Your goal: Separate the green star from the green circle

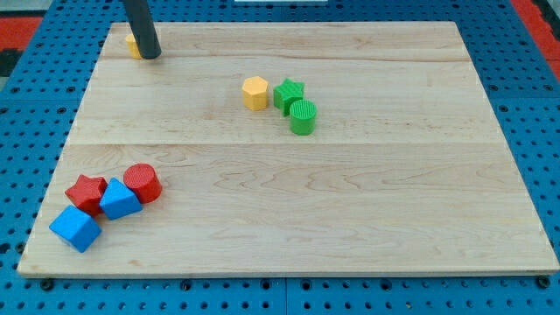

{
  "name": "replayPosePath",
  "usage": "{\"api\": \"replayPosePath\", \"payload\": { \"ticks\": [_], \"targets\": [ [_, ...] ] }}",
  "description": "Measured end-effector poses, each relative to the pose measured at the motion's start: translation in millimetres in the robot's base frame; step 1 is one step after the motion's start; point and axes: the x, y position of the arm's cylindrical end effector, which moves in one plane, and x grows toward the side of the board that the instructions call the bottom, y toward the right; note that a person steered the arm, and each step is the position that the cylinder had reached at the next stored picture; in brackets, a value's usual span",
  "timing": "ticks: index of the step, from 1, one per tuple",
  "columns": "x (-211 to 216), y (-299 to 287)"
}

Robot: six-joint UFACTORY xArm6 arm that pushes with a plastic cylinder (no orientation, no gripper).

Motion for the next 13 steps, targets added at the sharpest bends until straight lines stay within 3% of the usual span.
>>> {"api": "replayPosePath", "payload": {
  "ticks": [2, 3, 5, 6, 9, 13],
  "targets": [
    [2, 0],
    [30, -15],
    [174, 84],
    [188, 146],
    [199, 237],
    [200, 291]
  ]
}}
